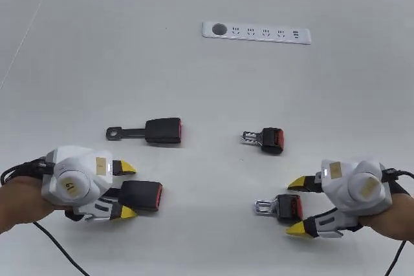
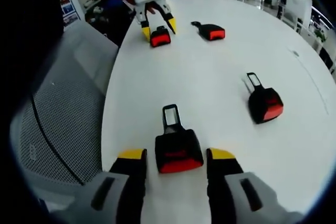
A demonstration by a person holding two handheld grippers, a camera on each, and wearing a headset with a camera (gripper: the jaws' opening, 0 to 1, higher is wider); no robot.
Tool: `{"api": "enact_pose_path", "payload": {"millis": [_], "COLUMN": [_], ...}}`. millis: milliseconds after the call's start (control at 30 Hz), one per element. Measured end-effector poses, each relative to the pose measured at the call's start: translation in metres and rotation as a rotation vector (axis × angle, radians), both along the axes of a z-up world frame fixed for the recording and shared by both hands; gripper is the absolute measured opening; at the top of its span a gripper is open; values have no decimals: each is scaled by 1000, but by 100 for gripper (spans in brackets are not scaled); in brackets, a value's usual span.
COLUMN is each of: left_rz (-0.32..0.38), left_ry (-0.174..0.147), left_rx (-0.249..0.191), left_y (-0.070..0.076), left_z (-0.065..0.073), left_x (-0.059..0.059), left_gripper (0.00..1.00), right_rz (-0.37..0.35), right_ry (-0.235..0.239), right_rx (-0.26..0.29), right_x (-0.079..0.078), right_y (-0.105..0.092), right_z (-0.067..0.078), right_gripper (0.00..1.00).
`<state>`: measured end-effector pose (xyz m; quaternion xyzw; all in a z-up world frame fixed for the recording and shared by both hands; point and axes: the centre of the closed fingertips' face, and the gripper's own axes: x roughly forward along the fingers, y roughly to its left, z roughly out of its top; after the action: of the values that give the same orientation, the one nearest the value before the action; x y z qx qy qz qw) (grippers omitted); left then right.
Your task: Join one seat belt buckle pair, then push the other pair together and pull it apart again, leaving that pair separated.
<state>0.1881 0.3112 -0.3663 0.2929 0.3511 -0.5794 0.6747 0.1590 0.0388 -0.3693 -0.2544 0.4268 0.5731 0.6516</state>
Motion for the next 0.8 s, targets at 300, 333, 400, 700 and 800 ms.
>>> {"api": "enact_pose_path", "payload": {"millis": [300, 333, 400, 700, 800], "left_rz": [-51, -49, -47, -57, -59], "left_ry": [-3, -1, 2, 5, 5], "left_rx": [10, 7, 6, 28, 33], "left_y": [-4, -4, -4, -1, 2], "left_z": [2, 2, 2, -1, -4], "left_x": [-3, -3, -2, 0, 1], "left_gripper": [35, 35, 35, 34, 34], "right_rz": [6, -18, 11, 63, 78], "right_ry": [-15, -8, -21, -32, -37], "right_rx": [-21, -19, -22, -48, -47], "right_x": [4, 6, 5, 4, 4], "right_y": [-3, -3, -3, 5, 10], "right_z": [-2, -2, -2, -2, -1], "right_gripper": [35, 35, 35, 34, 34]}}
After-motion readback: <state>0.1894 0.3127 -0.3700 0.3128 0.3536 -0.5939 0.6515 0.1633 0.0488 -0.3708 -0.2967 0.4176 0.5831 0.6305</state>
